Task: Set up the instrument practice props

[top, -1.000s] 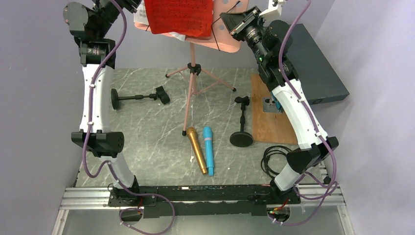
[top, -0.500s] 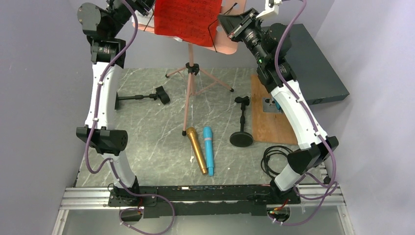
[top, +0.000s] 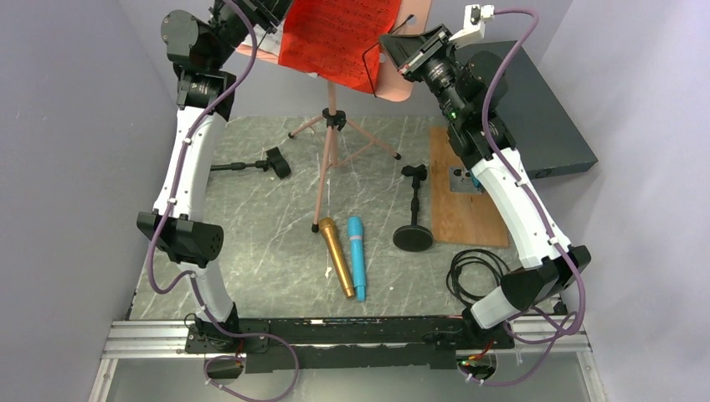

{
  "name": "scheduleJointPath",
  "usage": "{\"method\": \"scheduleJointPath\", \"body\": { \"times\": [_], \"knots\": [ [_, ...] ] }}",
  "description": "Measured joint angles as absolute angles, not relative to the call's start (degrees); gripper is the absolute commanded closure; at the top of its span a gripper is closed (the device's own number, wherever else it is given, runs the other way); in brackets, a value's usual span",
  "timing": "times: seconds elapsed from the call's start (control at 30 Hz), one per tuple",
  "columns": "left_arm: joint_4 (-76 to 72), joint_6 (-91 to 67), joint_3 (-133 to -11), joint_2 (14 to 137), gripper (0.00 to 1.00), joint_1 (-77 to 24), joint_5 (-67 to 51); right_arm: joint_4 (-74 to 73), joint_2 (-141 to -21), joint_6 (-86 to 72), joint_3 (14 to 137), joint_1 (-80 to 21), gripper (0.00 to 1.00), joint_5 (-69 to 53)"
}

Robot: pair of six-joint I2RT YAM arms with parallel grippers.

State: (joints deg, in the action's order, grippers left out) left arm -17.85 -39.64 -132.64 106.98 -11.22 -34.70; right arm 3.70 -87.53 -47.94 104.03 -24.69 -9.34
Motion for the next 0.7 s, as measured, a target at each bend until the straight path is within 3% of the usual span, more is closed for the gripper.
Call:
{"method": "scheduleJointPath", "body": {
  "times": [0.7],
  "knots": [
    [-18.9,-36.1,-132.0,107.0,1.00,-15.0,-30.9,10.4,-87.5,-53.8,100.6,-19.5,1.00,-21.6]
  ]
}}
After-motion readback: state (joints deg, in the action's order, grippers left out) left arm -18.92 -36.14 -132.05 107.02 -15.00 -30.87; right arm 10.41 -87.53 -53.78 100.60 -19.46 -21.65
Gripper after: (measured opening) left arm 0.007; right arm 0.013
